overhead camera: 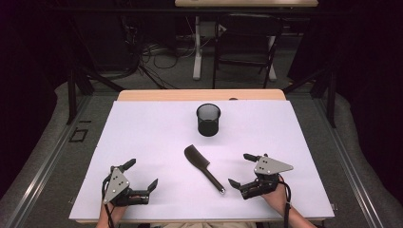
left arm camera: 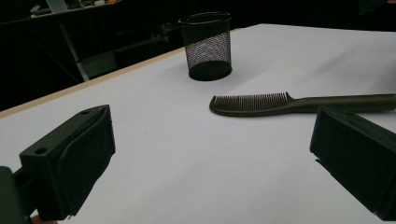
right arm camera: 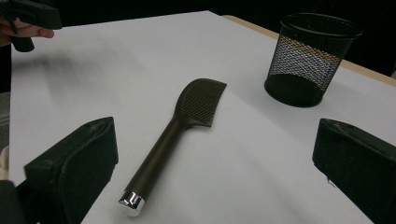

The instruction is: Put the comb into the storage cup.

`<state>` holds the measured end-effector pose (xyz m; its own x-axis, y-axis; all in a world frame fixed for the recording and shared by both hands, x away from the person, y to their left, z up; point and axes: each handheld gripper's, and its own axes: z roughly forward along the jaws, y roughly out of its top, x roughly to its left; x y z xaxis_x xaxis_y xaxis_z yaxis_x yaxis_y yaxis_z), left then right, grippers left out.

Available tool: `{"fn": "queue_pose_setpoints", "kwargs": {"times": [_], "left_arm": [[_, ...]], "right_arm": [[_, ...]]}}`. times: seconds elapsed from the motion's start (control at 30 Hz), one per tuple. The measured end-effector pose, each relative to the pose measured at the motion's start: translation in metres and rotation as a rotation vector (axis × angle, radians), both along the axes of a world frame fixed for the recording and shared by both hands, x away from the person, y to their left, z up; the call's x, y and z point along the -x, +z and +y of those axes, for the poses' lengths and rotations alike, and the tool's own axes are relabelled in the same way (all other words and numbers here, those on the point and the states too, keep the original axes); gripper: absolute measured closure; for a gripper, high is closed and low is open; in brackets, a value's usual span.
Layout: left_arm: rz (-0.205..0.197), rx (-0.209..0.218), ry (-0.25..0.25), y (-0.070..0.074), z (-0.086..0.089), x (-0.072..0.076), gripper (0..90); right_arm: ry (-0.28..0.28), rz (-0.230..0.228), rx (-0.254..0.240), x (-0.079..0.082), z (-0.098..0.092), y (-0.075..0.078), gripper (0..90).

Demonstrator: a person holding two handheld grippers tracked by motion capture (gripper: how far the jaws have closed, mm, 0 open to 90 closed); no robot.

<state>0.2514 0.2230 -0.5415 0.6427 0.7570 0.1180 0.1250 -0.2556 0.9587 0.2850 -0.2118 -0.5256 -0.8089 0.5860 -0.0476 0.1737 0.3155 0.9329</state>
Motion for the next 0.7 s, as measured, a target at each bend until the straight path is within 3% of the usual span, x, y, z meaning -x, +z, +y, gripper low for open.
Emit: {"fn": "queue_pose_setpoints", "kwargs": {"times": [0.7], "left_arm": [[0.004,0.002,-0.008,-0.001,0.000,-0.001,0.2]], "right_arm": [[0.078,0.044,0.015,-0.007,0.029,-0.001,0.0]]}}
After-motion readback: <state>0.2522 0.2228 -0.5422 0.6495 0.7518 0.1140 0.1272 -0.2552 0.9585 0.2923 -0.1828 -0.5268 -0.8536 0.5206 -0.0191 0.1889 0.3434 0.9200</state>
